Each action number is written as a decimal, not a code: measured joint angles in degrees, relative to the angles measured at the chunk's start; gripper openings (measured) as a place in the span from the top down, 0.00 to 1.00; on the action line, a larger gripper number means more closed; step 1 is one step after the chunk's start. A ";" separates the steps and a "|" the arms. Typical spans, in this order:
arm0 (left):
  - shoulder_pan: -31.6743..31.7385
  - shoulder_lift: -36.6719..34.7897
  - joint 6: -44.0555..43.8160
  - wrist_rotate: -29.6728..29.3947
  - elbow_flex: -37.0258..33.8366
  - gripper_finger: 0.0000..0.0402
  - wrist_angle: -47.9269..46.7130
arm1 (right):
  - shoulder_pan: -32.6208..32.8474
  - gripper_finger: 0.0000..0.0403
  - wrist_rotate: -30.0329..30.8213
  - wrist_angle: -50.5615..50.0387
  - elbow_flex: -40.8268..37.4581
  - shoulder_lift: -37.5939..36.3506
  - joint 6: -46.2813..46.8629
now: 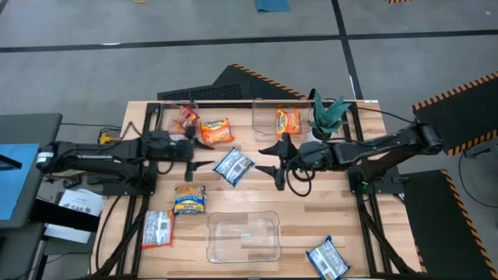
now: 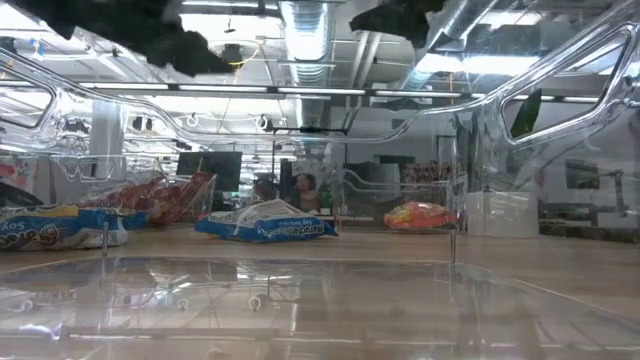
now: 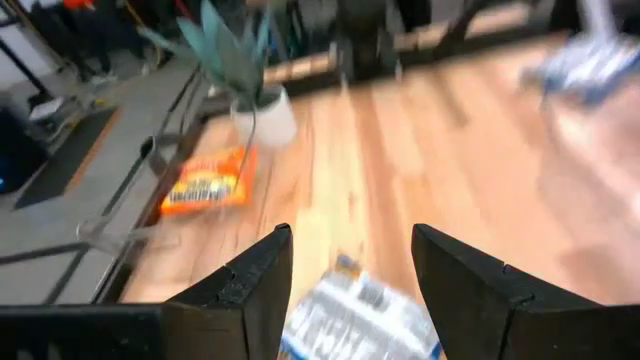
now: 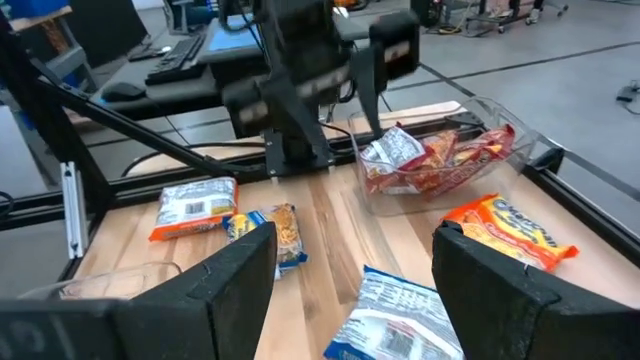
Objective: Sort Maruchan noodles
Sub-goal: Put the top blue noodle pack into the bottom transparent bin
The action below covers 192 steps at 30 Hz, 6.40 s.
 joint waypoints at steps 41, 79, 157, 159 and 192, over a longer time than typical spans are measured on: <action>-3.10 41.56 37.48 -13.05 1.90 0.52 3.05 | 3.52 0.29 1.41 -5.71 0.02 -1.63 0.60; -12.46 1.72 28.35 -18.75 6.47 1.00 1.35 | 3.52 0.29 1.41 -5.71 0.06 -1.61 0.42; -43.67 9.20 -32.48 -15.74 -2.81 0.46 -13.30 | 3.15 0.29 2.72 -5.53 0.04 -1.61 0.59; -47.24 11.44 -32.83 -20.82 -5.54 0.46 -9.11 | 3.15 0.29 2.72 -5.53 0.04 -1.61 0.55; -52.34 38.35 -33.04 -41.54 -2.63 0.98 -8.91 | 2.76 0.29 2.83 -5.51 0.00 -1.61 0.64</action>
